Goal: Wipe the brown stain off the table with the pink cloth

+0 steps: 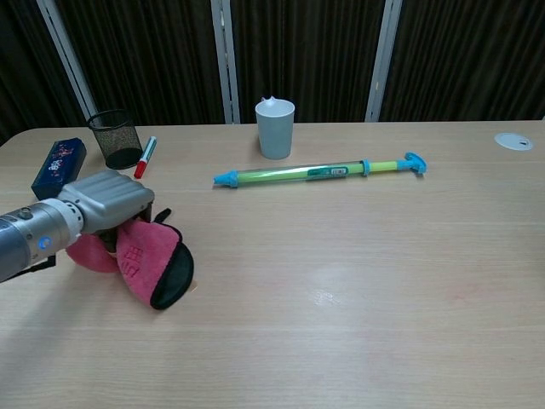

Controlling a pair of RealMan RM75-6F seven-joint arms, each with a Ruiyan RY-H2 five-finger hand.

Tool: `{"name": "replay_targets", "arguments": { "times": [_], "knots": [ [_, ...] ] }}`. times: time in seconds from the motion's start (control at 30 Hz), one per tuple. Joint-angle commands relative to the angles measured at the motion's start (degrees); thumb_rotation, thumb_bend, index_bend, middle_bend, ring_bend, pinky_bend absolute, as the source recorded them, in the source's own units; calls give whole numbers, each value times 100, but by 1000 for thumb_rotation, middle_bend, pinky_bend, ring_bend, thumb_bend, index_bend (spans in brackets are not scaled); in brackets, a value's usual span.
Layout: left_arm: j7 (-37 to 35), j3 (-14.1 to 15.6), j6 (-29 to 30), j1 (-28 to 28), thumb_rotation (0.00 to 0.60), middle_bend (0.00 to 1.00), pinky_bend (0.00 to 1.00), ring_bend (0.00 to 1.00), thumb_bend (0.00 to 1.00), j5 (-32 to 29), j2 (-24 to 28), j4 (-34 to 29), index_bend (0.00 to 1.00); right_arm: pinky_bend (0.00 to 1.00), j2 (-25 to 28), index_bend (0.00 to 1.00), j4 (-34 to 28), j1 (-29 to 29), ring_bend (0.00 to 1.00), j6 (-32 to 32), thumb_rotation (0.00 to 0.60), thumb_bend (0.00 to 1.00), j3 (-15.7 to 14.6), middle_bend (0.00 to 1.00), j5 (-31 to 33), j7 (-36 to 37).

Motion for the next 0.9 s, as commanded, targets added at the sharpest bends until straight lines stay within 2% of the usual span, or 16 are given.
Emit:
{"name": "replay_targets", "arguments": {
  "times": [0.03,0.23,0.4,0.7,0.9],
  "knots": [
    [-87,68,56,125,600,651,556,570,449,-8,265,-1,874,209,0,57,-6,-1,0,2,600,96,0,0,-2,-8],
    [-261,96,72,293,600,651,557,571,450,-83,639,94,874,209,-13,57,-17,6,0,-1,600,97,8,0,-2,-27],
    [-295,97,60,293,600,651,557,571,451,-57,699,39,874,210,-21,57,-13,16,0,-6,600,97,11,0,-13,-28],
    [-144,94,-5,154,600,651,557,571,450,-31,366,-137,874,210,-28,57,0,25,0,-9,600,96,23,0,-5,5],
    [-51,35,-54,-21,600,654,559,571,450,-13,-134,-237,875,210,-18,57,19,24,0,-2,600,97,30,0,2,50]
  ]
}}
